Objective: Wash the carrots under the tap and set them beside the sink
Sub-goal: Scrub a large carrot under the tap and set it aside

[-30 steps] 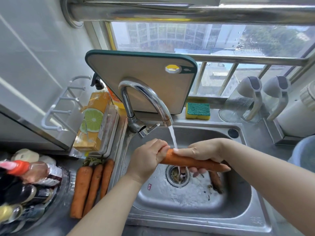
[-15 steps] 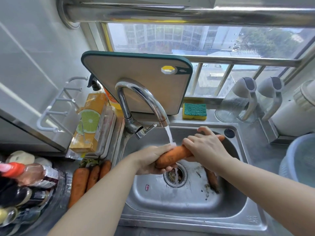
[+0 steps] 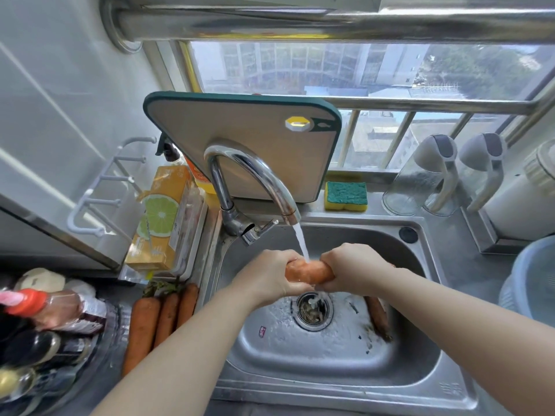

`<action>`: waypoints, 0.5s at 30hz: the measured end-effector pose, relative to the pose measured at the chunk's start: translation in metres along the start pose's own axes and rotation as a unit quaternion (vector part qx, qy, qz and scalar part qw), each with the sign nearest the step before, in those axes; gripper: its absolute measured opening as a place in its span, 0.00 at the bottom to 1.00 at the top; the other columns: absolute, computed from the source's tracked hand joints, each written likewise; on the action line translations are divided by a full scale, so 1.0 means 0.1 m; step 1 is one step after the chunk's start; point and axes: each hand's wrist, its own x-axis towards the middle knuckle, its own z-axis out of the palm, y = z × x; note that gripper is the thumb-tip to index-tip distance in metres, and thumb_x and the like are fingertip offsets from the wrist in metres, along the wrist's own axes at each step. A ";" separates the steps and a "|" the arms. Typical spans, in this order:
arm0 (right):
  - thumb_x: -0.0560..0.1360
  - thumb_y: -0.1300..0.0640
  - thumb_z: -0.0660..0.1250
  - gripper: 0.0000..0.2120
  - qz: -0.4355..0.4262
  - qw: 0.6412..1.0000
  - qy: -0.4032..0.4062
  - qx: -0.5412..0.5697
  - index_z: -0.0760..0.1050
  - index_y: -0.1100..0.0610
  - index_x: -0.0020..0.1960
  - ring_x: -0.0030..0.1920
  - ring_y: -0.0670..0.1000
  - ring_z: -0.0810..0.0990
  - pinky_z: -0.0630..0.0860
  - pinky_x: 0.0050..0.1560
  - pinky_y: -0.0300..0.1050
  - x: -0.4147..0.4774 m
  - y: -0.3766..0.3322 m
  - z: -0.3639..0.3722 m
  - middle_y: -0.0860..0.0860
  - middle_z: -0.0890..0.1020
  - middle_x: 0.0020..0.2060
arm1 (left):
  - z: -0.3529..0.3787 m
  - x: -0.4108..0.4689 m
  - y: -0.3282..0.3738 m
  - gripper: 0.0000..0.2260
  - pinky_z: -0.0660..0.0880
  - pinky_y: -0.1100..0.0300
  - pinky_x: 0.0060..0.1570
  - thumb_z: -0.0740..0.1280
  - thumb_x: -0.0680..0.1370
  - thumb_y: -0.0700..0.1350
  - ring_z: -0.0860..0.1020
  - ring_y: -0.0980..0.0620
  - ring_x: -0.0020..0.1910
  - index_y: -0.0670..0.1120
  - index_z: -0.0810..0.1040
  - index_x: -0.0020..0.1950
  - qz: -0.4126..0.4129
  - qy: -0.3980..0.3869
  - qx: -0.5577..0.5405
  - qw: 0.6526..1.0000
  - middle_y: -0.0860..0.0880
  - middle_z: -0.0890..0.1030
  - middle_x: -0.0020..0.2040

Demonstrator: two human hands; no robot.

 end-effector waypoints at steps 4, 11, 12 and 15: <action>0.72 0.42 0.66 0.10 -0.019 0.998 0.047 -0.027 0.69 0.46 0.43 0.44 0.52 0.80 0.66 0.48 0.44 -0.03 0.02 -0.02 0.48 0.83 0.42 | 0.05 0.00 -0.01 0.18 0.76 0.58 0.40 0.73 0.64 0.64 0.80 0.55 0.40 0.53 0.80 0.45 -0.042 0.026 -0.042 0.998 0.55 0.82 0.40; 0.59 0.49 0.76 0.15 -0.026 0.976 0.194 -0.098 0.71 0.51 0.36 0.28 0.50 0.78 0.70 0.46 0.48 -0.13 0.13 0.20 0.46 0.80 0.28 | 0.00 0.06 0.14 0.21 0.71 0.61 0.33 0.62 0.74 0.65 0.73 0.53 0.25 0.49 0.82 0.46 -0.132 -0.092 -0.193 0.968 0.50 0.83 0.34; 0.58 0.49 0.77 0.16 -0.028 0.974 0.202 -0.101 0.71 0.51 0.36 0.27 0.50 0.78 0.69 0.47 0.48 -0.14 0.14 0.23 0.46 0.79 0.27 | -0.02 0.06 0.15 0.20 0.70 0.62 0.32 0.61 0.75 0.64 0.73 0.53 0.26 0.49 0.81 0.49 -0.154 -0.125 -0.234 0.952 0.49 0.83 0.35; 0.59 0.48 0.78 0.16 -0.027 0.960 0.249 -0.127 0.73 0.52 0.37 0.29 0.52 0.78 0.64 0.51 0.49 -0.17 0.17 0.28 0.46 0.78 0.28 | -0.02 0.00 0.15 0.16 0.67 0.68 0.25 0.61 0.78 0.59 0.71 0.56 0.24 0.49 0.77 0.56 -0.224 -0.212 -0.430 0.848 0.44 0.83 0.40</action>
